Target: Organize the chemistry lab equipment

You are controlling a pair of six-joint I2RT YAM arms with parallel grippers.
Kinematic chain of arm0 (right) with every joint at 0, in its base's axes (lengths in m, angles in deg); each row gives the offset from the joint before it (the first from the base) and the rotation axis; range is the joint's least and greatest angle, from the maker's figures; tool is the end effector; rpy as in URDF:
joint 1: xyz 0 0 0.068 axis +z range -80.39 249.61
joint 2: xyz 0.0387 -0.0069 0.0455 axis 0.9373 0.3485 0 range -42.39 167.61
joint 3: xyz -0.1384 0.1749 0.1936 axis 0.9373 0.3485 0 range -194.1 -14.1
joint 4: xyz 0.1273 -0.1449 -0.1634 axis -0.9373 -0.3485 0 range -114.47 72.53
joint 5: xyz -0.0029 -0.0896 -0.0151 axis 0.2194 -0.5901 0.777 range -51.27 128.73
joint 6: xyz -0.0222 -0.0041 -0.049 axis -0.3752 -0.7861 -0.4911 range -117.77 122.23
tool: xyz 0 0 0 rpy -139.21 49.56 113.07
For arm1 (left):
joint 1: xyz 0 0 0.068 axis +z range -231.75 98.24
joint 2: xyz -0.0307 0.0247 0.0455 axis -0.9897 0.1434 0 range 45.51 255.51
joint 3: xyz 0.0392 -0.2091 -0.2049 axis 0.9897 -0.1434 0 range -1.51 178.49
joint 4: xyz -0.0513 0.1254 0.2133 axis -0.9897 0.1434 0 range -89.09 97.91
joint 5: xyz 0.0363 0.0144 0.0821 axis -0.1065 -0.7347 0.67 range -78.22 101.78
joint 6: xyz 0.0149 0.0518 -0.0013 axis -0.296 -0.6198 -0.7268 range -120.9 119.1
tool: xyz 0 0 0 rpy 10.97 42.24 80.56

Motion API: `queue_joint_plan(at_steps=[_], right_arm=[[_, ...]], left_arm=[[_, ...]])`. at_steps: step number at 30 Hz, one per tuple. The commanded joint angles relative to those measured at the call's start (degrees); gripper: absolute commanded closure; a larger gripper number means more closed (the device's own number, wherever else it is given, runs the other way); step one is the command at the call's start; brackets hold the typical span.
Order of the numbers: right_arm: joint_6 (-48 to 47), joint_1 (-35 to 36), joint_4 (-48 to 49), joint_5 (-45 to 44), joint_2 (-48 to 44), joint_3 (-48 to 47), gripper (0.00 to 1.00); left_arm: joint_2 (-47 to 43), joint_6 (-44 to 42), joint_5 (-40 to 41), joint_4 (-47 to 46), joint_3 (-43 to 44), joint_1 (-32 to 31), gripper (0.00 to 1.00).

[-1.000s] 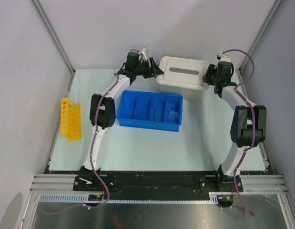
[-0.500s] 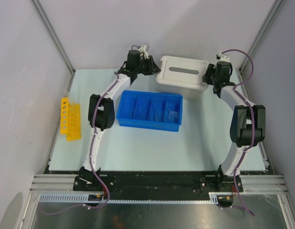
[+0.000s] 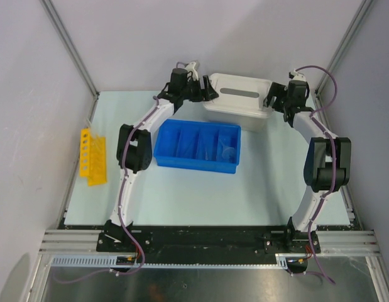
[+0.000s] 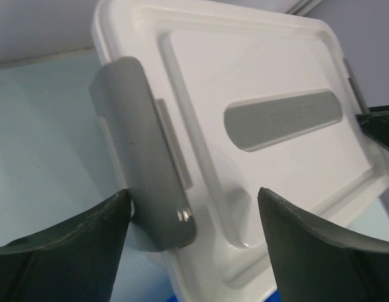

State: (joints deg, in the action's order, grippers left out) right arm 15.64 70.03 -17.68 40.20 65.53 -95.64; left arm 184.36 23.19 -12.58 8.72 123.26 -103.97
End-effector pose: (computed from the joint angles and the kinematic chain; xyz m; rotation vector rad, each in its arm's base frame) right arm 0.4441 0.0042 0.2868 0.2146 2.0279 0.1777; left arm 0.5298 -0.2322 0.2638 0.2610 2.0208 -0.9360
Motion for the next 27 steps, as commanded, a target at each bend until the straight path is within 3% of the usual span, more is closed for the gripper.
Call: queue_joint_plan(at_steps=[1,4,9,17,21,23,27], right_arm=[[0.3,0.5,-7.9,6.4,1.5,-3.0,0.02],[0.1,-0.6,-9.3,6.6,0.5,-4.6,0.01],[0.2,-1.9,-11.1,7.2,-2.6,-5.9,0.01],[2.0,-1.0,-19.6,0.2,-9.5,-8.2,0.01],[4.6,-0.6,-24.9,3.9,-15.2,-8.1,0.01],[4.6,1.8,-27.5,5.8,-19.0,-7.0,0.01],[3.7,8.8,-31.6,0.5,-28.6,-4.0,0.01]], left_arm=[[-5.7,2.1,-3.8,-0.5,-1.2,-0.4,0.06],[-6.8,2.2,-4.5,-0.6,-1.6,0.4,0.01],[-9.4,2.2,-5.0,-0.6,-2.6,1.6,0.01],[-15.5,2.3,-6.9,-0.5,-6.1,3.4,0.01],[-20.6,1.6,-8.9,-0.4,-9.3,3.6,0.01],[-23.8,1.2,-10.0,-0.4,-11.4,3.6,0.01],[-31.7,0.7,-12.8,-0.4,-17.2,3.4,0.01]])
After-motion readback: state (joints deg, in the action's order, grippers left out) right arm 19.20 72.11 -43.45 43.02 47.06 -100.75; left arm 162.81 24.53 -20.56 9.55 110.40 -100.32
